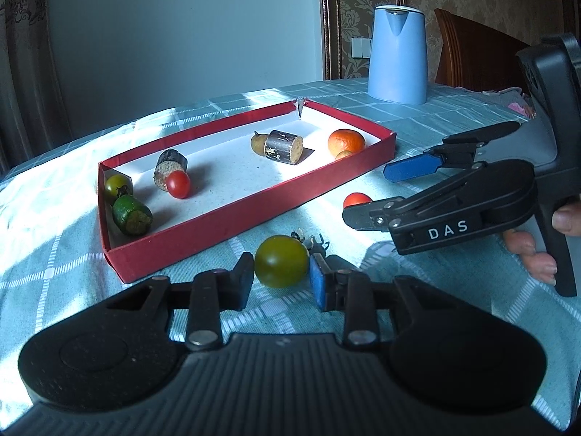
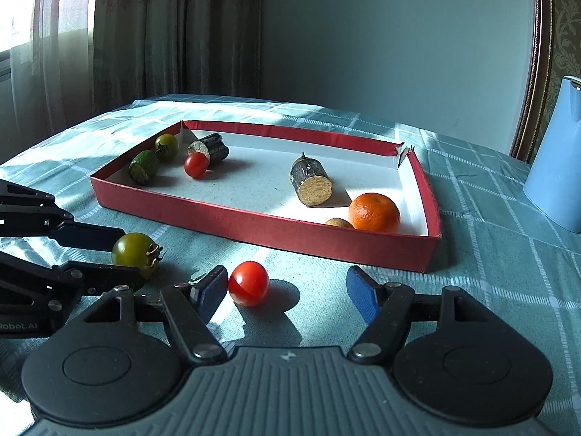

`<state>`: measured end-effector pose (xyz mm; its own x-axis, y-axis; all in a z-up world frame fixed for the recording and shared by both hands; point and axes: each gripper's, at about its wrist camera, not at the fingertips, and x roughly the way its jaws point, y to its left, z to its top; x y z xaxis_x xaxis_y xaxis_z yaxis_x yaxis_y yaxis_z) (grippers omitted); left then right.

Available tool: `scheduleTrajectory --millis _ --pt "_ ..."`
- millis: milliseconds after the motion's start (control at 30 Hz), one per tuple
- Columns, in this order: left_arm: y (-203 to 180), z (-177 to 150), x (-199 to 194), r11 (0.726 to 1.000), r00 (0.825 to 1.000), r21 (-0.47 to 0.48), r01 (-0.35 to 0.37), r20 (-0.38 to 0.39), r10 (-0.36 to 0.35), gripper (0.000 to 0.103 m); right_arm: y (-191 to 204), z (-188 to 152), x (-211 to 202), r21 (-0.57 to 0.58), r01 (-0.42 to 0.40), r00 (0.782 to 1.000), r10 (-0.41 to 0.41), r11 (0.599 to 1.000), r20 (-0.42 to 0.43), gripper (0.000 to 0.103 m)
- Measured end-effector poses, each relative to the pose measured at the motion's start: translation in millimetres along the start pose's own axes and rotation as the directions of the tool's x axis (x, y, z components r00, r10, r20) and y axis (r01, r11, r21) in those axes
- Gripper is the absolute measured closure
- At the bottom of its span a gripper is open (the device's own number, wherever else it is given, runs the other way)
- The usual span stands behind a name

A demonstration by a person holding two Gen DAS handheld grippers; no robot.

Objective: Organize fruits
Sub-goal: 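Grasp the yellow-green tomato with the left while the right grasps the red tomato, then carry both tomatoes into the tray and open the left gripper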

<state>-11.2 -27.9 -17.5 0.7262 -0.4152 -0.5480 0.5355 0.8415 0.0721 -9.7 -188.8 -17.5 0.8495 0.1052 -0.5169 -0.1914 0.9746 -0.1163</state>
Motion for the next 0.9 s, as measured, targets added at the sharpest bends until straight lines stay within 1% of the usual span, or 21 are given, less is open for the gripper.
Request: scheduleTrajectory --millis 100,167,200,267,300,400,467,500,533,600,700,900 --pt "1 0 5 1.000 0.999 -0.005 -0.023 -0.028 0.023 0.072 -1 0 1 0.015 -0.026 1.000 0.026 1.000 -0.008 0.040" --pt "2 0 5 1.000 1.000 -0.010 -0.018 -0.026 0.018 0.073 2 1 4 0.009 -0.047 0.999 0.047 0.999 -0.024 0.047" --pt "1 0 4 1.000 0.999 -0.006 -0.020 -0.026 0.020 0.073 5 1 4 -0.001 -0.055 0.998 0.055 0.998 -0.026 0.053" --pt "0 0 4 1.000 0.999 -0.001 -0.023 -0.025 0.023 0.073 11 1 4 -0.029 -0.052 0.998 0.051 0.998 -0.024 0.056" --pt "1 0 4 1.000 0.999 -0.002 -0.022 -0.026 0.022 0.073 13 1 4 -0.042 -0.052 0.998 0.051 0.998 -0.025 0.060" --pt "0 0 5 1.000 0.999 0.001 -0.026 -0.029 0.026 0.073 17 0 3 -0.063 -0.048 0.999 0.047 0.997 -0.022 0.064" --pt "-3 1 5 0.999 0.999 0.015 -0.034 -0.027 0.034 0.073 18 0 3 -0.066 -0.051 0.999 0.050 0.997 -0.018 0.070" --pt "-4 1 4 0.999 0.999 0.017 -0.034 -0.022 0.034 0.073 18 0 2 -0.062 -0.055 0.998 0.054 0.997 -0.014 0.077" --pt "-4 1 3 0.999 0.999 0.017 -0.031 -0.017 0.031 0.073 19 1 2 -0.064 -0.047 0.999 0.046 0.997 -0.011 0.079" --pt "-4 1 2 1.000 1.000 0.016 -0.023 -0.006 0.023 0.073 19 1 3 -0.065 -0.047 0.999 0.046 0.997 -0.013 0.080" --pt "-3 1 3 0.999 0.999 0.013 -0.030 -0.011 0.031 0.073 18 2 3 -0.059 -0.049 0.999 0.048 0.997 -0.012 0.080" --pt "-4 1 -3 0.999 0.999 0.012 -0.048 0.023 0.048 0.073 12 2 0 -0.028 -0.027 1.000 0.027 0.999 0.005 0.080"
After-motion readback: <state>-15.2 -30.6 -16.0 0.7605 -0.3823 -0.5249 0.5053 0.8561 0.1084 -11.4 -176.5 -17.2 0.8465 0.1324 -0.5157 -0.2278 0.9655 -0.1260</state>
